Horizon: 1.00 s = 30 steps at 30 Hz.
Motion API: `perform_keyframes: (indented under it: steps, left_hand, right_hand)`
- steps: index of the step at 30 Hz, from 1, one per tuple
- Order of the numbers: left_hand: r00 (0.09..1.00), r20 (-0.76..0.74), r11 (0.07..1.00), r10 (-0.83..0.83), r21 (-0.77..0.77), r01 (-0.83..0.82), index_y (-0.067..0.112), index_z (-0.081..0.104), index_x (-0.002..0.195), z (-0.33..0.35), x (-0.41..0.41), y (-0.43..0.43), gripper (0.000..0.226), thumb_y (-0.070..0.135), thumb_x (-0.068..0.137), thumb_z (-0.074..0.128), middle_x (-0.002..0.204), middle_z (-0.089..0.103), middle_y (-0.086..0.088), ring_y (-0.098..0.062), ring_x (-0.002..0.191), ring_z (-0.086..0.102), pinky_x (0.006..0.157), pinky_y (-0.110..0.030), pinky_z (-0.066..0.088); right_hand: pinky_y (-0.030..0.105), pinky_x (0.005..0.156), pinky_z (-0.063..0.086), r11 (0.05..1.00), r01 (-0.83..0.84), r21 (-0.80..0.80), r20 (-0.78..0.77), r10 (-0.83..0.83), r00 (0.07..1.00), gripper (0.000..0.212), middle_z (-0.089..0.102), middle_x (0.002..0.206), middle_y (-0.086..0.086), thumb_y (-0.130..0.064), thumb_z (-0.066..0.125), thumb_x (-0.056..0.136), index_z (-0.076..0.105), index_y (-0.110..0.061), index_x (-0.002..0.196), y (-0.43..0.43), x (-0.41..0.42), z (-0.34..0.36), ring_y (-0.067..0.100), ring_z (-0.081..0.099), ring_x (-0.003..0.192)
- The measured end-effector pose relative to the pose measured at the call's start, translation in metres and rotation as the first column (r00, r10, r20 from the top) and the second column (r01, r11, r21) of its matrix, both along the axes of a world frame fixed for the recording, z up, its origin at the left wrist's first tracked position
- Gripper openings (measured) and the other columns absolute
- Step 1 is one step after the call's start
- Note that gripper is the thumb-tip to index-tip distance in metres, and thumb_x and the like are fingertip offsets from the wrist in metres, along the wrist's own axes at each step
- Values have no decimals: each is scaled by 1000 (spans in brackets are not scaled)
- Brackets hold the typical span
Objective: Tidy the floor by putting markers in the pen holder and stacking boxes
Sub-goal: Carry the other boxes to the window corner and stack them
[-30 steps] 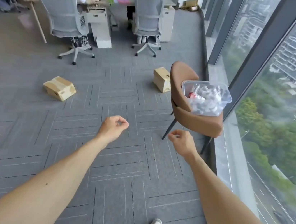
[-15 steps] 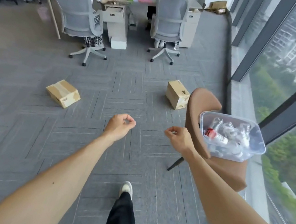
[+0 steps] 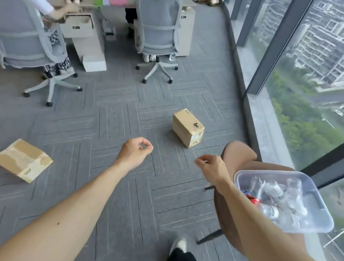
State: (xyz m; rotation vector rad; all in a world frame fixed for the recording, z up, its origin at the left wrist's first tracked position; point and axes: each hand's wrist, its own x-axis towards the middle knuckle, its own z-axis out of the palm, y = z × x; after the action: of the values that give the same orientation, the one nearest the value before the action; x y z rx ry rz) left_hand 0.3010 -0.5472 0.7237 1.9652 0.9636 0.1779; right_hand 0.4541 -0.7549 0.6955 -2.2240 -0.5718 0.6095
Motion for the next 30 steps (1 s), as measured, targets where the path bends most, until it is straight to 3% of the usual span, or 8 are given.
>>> perform_keyframes:
  steps: [4, 9, 13, 16, 19, 22, 25, 30]
  left_hand:
    - [998, -13, 998, -57, 12, 57, 22, 69, 88, -14, 89, 63, 10, 32, 91, 66, 74, 64, 4, -12, 69, 57, 59, -25, 40]
    - [992, -62, 993, -110, 40, 112, 20, 69, 88, -33, 218, 148, 12, 31, 90, 66, 72, 62, 3, -12, 68, 56, 60, -25, 41]
    - [980, -129, 987, -153, 22, 157, 21, 69, 89, -46, 322, 212, 12, 32, 91, 65, 73, 62, 3, -12, 69, 56, 60, -25, 40]
    - [965, -164, 977, -207, 14, 212, 22, 68, 86, -61, 394, 253, 10, 31, 90, 66, 70, 61, 4, -13, 66, 55, 58, -26, 40]
    - [950, -187, 967, -252, -16, 253, 21, 69, 88, -80, 460, 287, 9, 30, 89, 67, 69, 62, 3, -14, 65, 56, 57, -26, 39]
    - [912, -243, 944, -330, -58, 326, 19, 69, 89, -113, 530, 321, 10, 29, 88, 67, 66, 59, 4, -14, 62, 54, 56, -27, 38]
    - [868, -284, 911, -408, -63, 408, 18, 69, 87, -165, 608, 360, 9, 27, 87, 67, 58, 51, 5, -13, 56, 48, 55, -28, 34]
    - [773, -385, 855, -505, -96, 510, 19, 68, 91, -269, 728, 422, 9, 27, 89, 65, 63, 54, 3, -13, 58, 50, 52, -27, 33]
  right_hand:
    - [25, 57, 42, 998, 59, -5, -55, -59, 997, 14, 62, 65, -2, -25, 62, 89, 72, -18, 83, 58, 80, -23, 11, 51, 54]
    - [26, 58, 41, 991, 134, 7, -113, -133, 985, 16, 60, 66, -2, -26, 60, 89, 71, -16, 83, 140, 198, -60, 15, 53, 60]
    - [23, 50, 38, 980, 199, -31, -201, -201, 959, 18, 52, 57, -5, -24, 59, 89, 71, -12, 82, 195, 290, -83, 11, 47, 51]
    - [25, 50, 43, 976, 208, -63, -229, -216, 949, 16, 57, 67, 0, -25, 59, 92, 70, -15, 86, 225, 349, -93, 10, 49, 51]
    - [35, 50, 56, 963, 252, -99, -265, -270, 926, 16, 64, 70, 4, -23, 60, 92, 73, -14, 88, 249, 402, -106, 13, 54, 49]
    - [44, 59, 61, 945, 291, -150, -313, -325, 893, 17, 60, 65, 0, -20, 58, 92, 73, -11, 88, 273, 456, -131, 14, 55, 49]
    - [43, 61, 61, 914, 350, -204, -334, -401, 853, 19, 54, 57, -4, -21, 56, 93, 70, -10, 89, 302, 511, -169, 16, 56, 46]
    - [41, 60, 61, 860, 437, -265, -389, -510, 767, 15, 58, 69, -4, -21, 55, 95, 67, -13, 90, 349, 593, -257, 19, 61, 55]
